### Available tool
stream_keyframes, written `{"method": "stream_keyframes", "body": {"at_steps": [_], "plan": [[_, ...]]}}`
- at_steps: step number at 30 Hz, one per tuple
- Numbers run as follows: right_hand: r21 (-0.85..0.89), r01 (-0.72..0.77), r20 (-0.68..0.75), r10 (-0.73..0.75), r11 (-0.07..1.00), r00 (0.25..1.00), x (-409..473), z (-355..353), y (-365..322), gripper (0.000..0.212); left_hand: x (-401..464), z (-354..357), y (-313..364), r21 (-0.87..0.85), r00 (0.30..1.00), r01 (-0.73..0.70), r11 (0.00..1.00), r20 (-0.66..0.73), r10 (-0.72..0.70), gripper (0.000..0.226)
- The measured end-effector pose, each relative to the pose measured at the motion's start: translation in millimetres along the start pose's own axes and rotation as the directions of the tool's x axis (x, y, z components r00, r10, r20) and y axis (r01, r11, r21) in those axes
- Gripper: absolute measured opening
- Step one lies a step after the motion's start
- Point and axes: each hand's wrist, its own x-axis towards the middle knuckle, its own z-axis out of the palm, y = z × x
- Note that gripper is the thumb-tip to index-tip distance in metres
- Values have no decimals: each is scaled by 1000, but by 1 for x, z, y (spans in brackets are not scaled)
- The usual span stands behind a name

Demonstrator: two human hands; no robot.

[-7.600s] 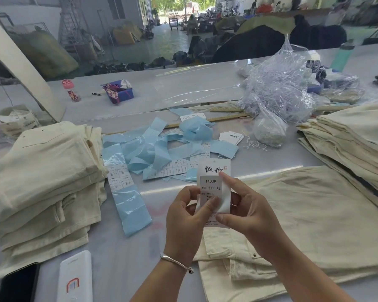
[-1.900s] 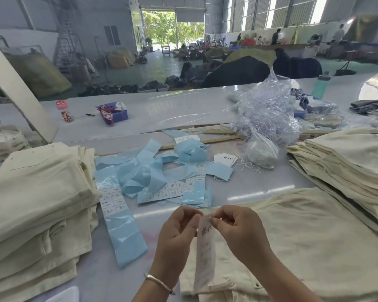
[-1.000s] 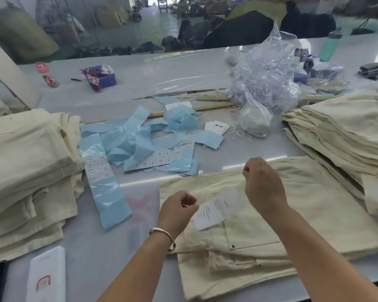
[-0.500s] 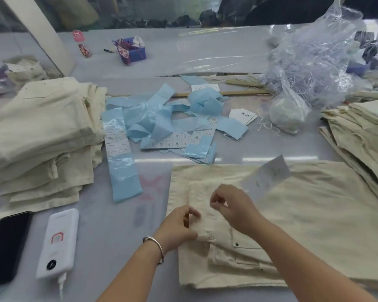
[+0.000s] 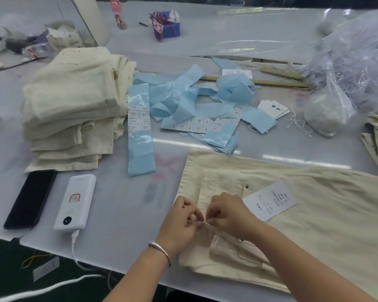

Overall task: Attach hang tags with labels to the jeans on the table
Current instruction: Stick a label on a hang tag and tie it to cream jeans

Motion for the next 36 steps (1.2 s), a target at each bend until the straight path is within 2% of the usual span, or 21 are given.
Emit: {"method": "stream_keyframes", "body": {"at_steps": [3,6,7,9,12,15,17,19,23,26,29,31,33,34,36], "plan": [[-91,54,58,-49,994,997,3,-5,-1,9,-4,3,6,-48,999,25,999,-28,-26,15],[-168,100,113,-81,981,990,7,-10,-5,13,-5,4,16,-27,997,12,1000,-69,-14,21],[-135,103,129,-85,986,988,8,-12,-4,13,-4,5,18,-16,996,5,1000,-91,-7,25],[66,59,154,-69,996,986,9,-16,0,11,-5,7,22,-27,988,22,999,-152,-25,27],[356,-42,169,-20,933,985,8,-19,6,13,-6,12,27,-92,961,108,990,-246,-128,19],[421,-68,189,-14,904,982,8,-17,8,14,-10,15,31,-263,923,203,943,-270,-274,19],[453,-88,194,-2,887,981,10,-17,9,19,-11,13,32,-354,921,203,913,-248,-300,18],[480,-112,207,12,870,978,11,-17,11,22,-15,10,32,-351,931,196,915,-225,-286,16],[498,-176,222,72,849,972,15,-16,13,11,-20,13,33,-224,947,156,962,-243,-210,22],[497,-189,201,99,847,974,14,-13,13,12,-21,19,34,-55,936,141,989,-317,-151,21],[553,-177,172,97,814,980,9,-17,14,18,-19,20,36,36,944,118,992,-316,-100,14],[562,-86,26,86,823,996,6,-25,19,18,-16,17,38,44,947,104,994,-311,-85,13],[551,-33,-153,140,834,978,2,-39,33,24,-12,11,38,26,945,82,996,-319,-69,19],[571,-38,-193,179,820,965,-2,-48,41,26,-10,8,38,13,947,68,998,-316,-61,23],[573,-66,-176,202,817,963,-15,-61,57,27,-6,3,38,-21,954,45,999,-296,-49,30]]}}
